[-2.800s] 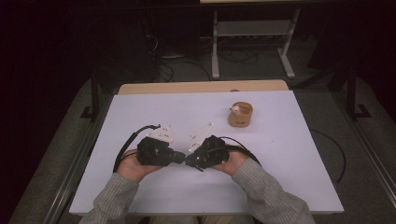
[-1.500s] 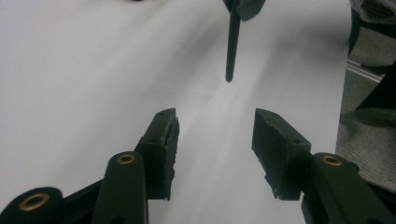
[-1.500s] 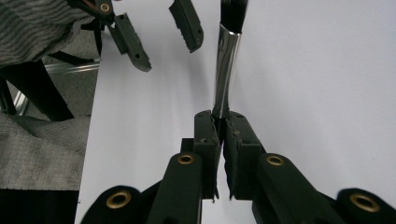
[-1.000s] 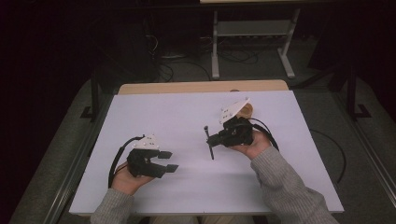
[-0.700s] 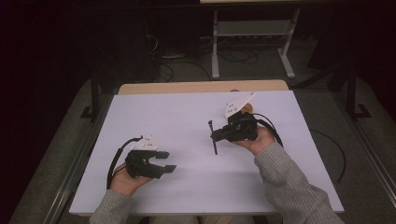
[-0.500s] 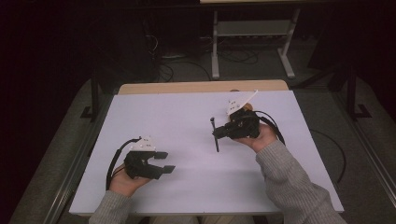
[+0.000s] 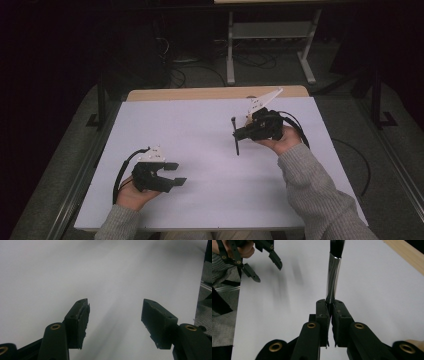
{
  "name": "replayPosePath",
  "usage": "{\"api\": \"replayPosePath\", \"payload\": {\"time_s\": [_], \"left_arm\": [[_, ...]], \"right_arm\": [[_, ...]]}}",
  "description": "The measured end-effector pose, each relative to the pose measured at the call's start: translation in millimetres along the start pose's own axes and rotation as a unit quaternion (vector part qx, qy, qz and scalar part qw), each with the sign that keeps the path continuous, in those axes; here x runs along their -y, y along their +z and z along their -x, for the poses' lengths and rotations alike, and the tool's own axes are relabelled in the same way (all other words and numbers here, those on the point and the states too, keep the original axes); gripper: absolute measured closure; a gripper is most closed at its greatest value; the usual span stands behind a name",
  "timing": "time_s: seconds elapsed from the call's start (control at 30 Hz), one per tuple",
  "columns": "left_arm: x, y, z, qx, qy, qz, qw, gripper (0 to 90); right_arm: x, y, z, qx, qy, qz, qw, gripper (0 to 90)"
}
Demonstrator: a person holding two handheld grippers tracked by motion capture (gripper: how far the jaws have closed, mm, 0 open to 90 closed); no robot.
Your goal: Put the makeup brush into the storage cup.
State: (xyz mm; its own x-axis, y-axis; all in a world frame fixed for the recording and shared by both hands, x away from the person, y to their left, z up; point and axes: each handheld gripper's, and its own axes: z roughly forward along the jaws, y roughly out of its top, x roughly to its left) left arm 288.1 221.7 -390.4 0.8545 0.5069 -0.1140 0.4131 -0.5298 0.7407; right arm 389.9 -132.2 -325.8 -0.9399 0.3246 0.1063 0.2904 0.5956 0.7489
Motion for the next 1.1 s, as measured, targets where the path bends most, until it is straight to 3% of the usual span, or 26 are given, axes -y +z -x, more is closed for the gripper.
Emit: {"api": "replayPosePath", "payload": {"time_s": [0.63,1.1], "left_arm": [[0.6,-1.2,-2.5,-0.001,-0.004,0.004,1.0,37.7],[2.2,-3.6,-4.5,-0.003,-0.008,0.007,0.9999,37.1]], "right_arm": [[-8.6,-20.9,33.0,0.025,0.023,0.001,0.9994,83.1],[-16.2,-36.7,46.6,0.043,0.033,0.012,0.9984,83.1]]}}
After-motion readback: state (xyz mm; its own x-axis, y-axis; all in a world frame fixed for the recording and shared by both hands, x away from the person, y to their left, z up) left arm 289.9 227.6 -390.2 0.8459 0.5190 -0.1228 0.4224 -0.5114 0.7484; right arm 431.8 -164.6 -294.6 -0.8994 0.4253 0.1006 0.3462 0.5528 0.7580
